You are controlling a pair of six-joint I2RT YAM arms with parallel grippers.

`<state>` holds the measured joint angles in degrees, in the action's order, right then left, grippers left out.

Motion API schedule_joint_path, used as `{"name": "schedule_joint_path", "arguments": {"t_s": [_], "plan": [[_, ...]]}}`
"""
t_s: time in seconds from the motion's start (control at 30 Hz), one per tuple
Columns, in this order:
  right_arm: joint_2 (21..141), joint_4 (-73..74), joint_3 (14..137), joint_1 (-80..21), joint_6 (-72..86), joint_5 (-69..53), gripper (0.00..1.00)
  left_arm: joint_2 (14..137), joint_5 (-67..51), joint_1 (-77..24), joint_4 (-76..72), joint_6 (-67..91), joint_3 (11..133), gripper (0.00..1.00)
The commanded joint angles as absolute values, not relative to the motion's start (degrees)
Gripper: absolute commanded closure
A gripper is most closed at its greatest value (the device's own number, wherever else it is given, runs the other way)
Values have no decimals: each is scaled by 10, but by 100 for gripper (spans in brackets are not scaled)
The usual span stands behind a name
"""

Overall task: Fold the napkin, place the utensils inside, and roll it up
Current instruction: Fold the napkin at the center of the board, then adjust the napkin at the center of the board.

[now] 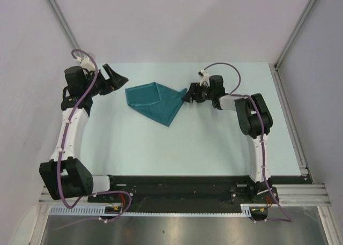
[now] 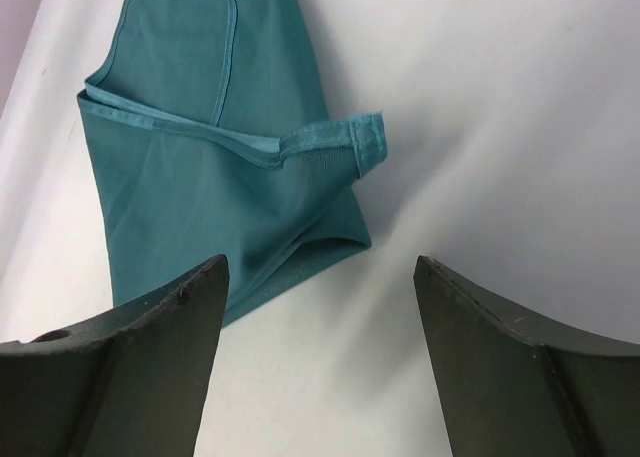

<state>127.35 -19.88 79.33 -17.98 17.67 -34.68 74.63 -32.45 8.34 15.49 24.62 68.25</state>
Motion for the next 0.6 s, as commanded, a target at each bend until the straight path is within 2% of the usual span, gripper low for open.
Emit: {"name": "schedule_joint_path", "arguments": {"t_s": [0.0,0.13,0.23,0.43,0.53,0.57], "plan": [[1298,-226,842,-178,184,-359,20,738,-344,90,135,256,680,10],[1318,-219,865,-178,184,-356,23,739,-345,90,134,258,680,10],[1327,-207,881,-178,185,-356,28,739,-345,91,134,258,680,10],[1327,-183,886,-178,182,-344,47,739,-349,91,133,259,680,10],[1326,-181,883,-178,185,-345,61,737,-351,91,132,260,679,10],[1325,-183,882,-178,189,-346,69,738,-351,91,132,260,679,10]]}}
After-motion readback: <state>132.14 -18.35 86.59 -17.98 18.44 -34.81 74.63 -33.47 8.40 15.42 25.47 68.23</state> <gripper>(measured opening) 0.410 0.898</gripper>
